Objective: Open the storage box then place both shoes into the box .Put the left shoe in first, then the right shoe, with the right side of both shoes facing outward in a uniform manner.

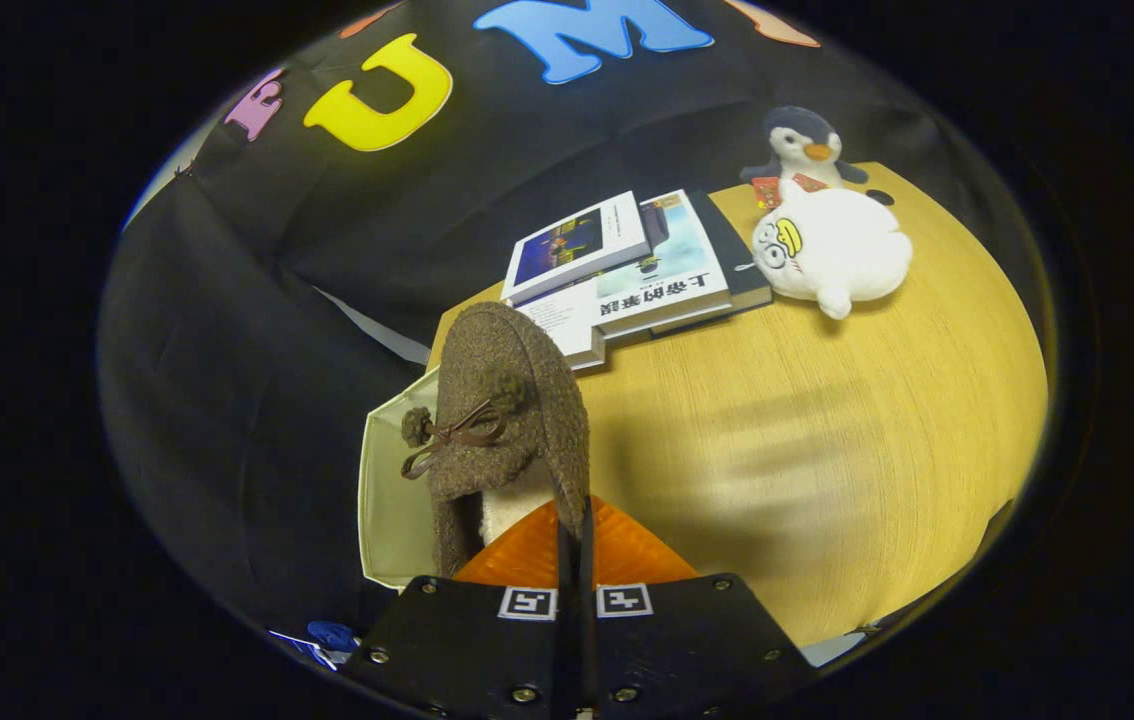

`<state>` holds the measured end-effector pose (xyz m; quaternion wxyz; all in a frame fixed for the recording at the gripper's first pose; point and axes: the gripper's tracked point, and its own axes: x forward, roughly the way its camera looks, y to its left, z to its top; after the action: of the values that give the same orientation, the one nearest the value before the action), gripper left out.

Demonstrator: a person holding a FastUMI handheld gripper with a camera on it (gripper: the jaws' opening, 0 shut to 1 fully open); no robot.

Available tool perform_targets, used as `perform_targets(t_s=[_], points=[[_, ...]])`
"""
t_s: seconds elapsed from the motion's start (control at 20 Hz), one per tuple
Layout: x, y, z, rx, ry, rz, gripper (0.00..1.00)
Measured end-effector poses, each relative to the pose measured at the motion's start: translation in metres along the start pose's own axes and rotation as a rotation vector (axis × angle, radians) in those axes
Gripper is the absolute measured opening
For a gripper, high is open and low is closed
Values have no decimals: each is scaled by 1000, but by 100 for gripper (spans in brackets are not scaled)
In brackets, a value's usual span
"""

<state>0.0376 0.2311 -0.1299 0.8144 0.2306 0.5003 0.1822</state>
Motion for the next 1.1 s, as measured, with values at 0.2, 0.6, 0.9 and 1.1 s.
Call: perform_targets(t_s=[0.2,0.6,0.9,1.1], points=[[14,39,3,-8,1,41,0],[53,107,-3,-41,12,91,0],[86,121,-25,-68,56,65,0],[87,129,-33,-69,63,118,59]])
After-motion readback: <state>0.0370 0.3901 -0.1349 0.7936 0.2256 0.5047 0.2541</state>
